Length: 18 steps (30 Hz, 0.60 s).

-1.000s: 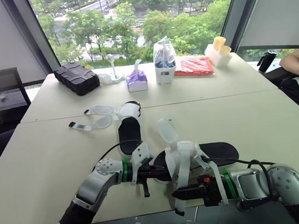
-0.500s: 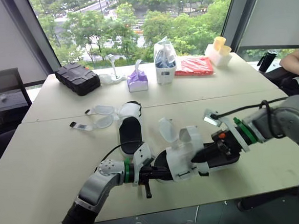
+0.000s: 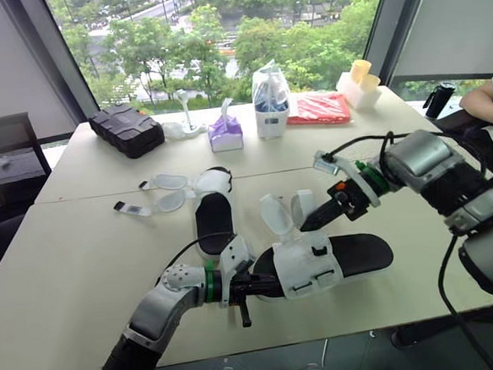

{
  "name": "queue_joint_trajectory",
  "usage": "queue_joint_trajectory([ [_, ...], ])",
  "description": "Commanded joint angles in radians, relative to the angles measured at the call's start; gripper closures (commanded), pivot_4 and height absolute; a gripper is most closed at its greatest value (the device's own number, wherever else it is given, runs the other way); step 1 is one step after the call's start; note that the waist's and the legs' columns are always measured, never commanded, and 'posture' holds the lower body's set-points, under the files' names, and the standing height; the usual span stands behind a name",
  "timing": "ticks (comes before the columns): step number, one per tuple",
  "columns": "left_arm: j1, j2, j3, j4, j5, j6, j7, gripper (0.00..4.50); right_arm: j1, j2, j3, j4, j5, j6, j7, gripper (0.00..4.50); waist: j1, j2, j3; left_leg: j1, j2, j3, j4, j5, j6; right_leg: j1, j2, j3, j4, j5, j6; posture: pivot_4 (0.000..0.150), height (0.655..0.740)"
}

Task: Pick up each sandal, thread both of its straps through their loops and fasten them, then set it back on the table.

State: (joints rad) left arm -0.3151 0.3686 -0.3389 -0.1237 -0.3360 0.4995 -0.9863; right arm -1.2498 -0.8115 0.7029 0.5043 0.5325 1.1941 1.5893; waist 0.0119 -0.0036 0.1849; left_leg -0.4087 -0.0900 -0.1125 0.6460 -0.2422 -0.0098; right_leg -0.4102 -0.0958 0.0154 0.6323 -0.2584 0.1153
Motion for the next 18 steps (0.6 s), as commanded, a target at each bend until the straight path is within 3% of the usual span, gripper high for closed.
queue_joint_trajectory([
  [1,0.009,0.004,0.004,-0.018,0.0,0.005,0.012,4.5,-0.021,-0.003,0.003,0.002,0.0,0.011,0.025,4.44,0.0,0.0,0.0,0.0,0.0,0.0,0.0,0.0,0.0,0.0,0.0,0.0,0.0,0.0,0.0,0.15,0.74],
  [7,0.011,0.003,0.003,-0.022,-0.003,0.008,0.018,4.5,0.045,-0.037,-0.005,-0.115,0.111,0.152,0.025,4.44,0.0,0.0,0.0,0.0,0.0,0.0,-0.001,0.0,0.0,-0.001,0.0,0.0,0.0,0.0,0.0,0.15,0.74],
  [18,0.006,0.001,-0.002,-0.021,-0.003,0.008,0.016,4.5,0.101,-0.02,-0.02,-0.112,0.031,0.125,0.024,4.44,0.0,0.0,0.0,0.0,0.0,0.0,0.0,0.0,0.0,0.0,0.0,0.0,0.0,0.001,0.0,0.15,0.74],
])
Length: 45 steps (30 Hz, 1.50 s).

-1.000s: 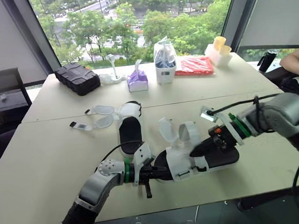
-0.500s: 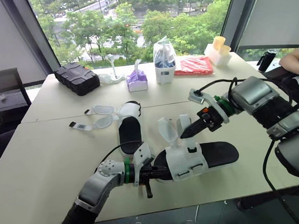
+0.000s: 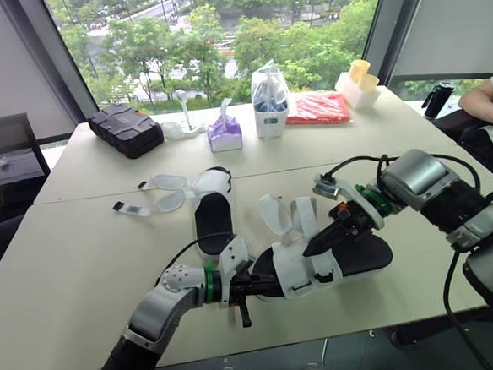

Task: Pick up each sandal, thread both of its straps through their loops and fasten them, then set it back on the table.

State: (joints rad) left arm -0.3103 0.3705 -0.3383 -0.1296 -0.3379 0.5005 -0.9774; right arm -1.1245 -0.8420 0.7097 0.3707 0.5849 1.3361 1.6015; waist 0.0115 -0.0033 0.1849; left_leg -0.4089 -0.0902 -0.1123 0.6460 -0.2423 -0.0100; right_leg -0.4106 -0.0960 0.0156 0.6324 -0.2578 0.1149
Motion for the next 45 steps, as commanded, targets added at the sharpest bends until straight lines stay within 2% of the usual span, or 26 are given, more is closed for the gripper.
queue_joint_trajectory([
  [1,0.0,-0.001,-0.003,-0.014,0.0,0.007,0.008,4.5,-0.036,0.017,-0.031,0.039,-0.025,-0.021,0.012,4.44,0.0,0.0,0.0,0.0,0.0,0.0,0.0,0.0,0.0,0.0,0.0,0.0,0.0,0.0,0.0,0.15,0.74],
  [14,0.0,-0.002,-0.002,-0.013,0.001,0.005,0.009,4.5,-0.085,0.043,-0.029,0.098,-0.033,-0.04,0.013,4.44,-0.001,0.0,0.0,0.0,0.0,0.0,0.0,0.0,0.0,0.0,0.0,0.0,0.0,0.0,0.0,0.15,0.74],
  [27,0.0,0.001,-0.002,-0.012,0.0,0.002,0.004,4.5,0.03,-0.01,-0.006,0.004,-0.079,-0.092,0.013,4.44,0.001,0.0,0.0,0.0,0.0,0.0,0.0,0.0,0.0,0.0,0.0,0.0,0.0,0.0,0.0,0.15,0.74],
  [39,-0.001,0.003,-0.001,-0.014,-0.001,0.004,0.007,4.5,0.035,-0.008,-0.011,0.009,-0.129,-0.14,0.013,4.44,0.0,0.0,0.0,0.0,0.0,0.0,0.0,0.0,0.0,0.0,0.0,0.0,0.0,0.0,0.0,0.15,0.74],
  [45,0.001,0.001,0.002,-0.017,-0.004,0.008,0.014,4.5,0.068,-0.042,-0.029,-0.088,-0.12,-0.132,0.012,4.44,0.001,0.0,0.0,0.0,0.0,0.0,0.0,0.0,0.0,0.0,0.0,0.0,0.0,0.0,0.0,0.15,0.74],
])
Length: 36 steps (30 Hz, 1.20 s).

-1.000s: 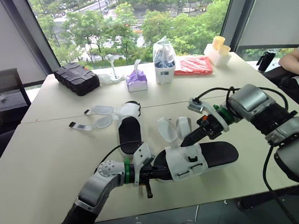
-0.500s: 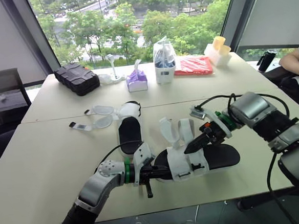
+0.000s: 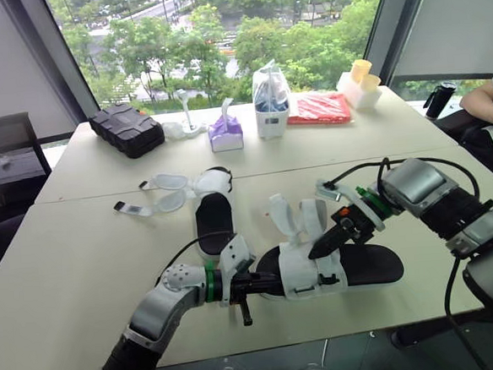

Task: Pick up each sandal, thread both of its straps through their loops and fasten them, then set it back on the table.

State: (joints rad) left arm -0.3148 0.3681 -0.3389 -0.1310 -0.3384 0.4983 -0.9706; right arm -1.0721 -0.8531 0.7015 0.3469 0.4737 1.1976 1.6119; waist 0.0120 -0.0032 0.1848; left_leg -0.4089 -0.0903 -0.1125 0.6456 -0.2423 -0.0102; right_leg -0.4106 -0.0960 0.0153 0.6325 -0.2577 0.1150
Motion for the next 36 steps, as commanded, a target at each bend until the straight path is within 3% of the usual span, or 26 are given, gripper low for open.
queue_joint_trajectory([
  [1,0.006,0.003,0.003,-0.016,-0.004,0.011,0.008,4.5,0.022,-0.034,-0.026,-0.078,-0.01,0.008,0.001,4.44,0.0,0.0,0.0,0.0,0.0,0.0,0.0,0.0,0.0,0.0,0.0,0.0,0.0,0.0,0.0,0.15,0.74],
  [14,0.005,0.001,-0.001,-0.013,-0.012,0.013,0.011,4.5,0.162,-0.073,-0.135,-0.288,0.013,0.008,-0.079,4.44,0.001,0.0,0.0,0.0,0.0,0.0,0.0,0.0,0.0,0.0,0.0,0.0,0.0,0.0,0.0,0.15,0.74],
  [36,-0.003,0.031,-0.028,-0.021,-0.012,0.04,-0.012,4.5,0.28,-0.093,-0.292,-0.478,0.103,0.09,-0.231,4.44,0.0,0.0,0.0,0.0,0.0,0.0,0.001,0.0,0.0,0.001,0.0,0.0,0.0,0.0,0.0,0.15,0.74],
])
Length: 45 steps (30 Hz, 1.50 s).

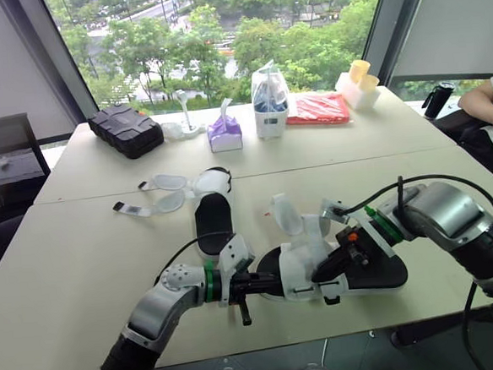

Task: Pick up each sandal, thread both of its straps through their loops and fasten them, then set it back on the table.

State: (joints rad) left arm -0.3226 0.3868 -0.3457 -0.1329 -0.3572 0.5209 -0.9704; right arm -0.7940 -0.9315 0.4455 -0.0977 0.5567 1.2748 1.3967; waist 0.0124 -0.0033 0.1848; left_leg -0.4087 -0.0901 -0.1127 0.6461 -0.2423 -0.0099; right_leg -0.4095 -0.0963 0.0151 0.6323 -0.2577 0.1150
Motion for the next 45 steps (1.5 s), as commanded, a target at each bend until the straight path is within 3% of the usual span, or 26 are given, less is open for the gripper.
queue_joint_trajectory([
  [1,0.006,0.014,-0.022,-0.02,0.005,0.021,-0.013,4.5,0.003,-0.014,-0.041,-0.038,0.026,0.018,-0.021,4.44,0.0,0.0,0.0,0.0,0.0,0.0,0.0,0.0,0.0,0.0,0.0,0.0,0.0,0.0,0.0,0.15,0.74],
  [38,-0.011,-0.001,-0.036,0.0,0.003,0.026,-0.03,4.5,0.095,-0.064,-0.156,-0.15,0.125,0.007,-0.119,4.44,0.001,0.0,0.0,0.0,0.0,0.0,0.0,0.0,0.0,0.0,0.0,0.0,0.0,0.0,0.0,0.15,0.74],
  [41,-0.011,-0.002,-0.034,0.001,0.002,0.027,-0.03,4.5,0.094,-0.063,-0.16,-0.147,0.136,0.01,-0.127,3.51,0.001,0.0,0.0,0.0,0.0,0.0,0.0,0.0,0.0,0.0,0.0,0.0,0.0,0.0,0.0,0.15,0.74],
  [45,-0.012,-0.002,-0.034,0.002,0.001,0.029,-0.031,4.5,0.092,-0.069,-0.162,-0.148,0.151,0.019,-0.134,1.53,0.0,0.0,0.0,0.0,0.0,0.0,0.0,0.0,0.0,0.0,0.0,0.0,0.0,0.0,0.0,0.15,0.74],
])
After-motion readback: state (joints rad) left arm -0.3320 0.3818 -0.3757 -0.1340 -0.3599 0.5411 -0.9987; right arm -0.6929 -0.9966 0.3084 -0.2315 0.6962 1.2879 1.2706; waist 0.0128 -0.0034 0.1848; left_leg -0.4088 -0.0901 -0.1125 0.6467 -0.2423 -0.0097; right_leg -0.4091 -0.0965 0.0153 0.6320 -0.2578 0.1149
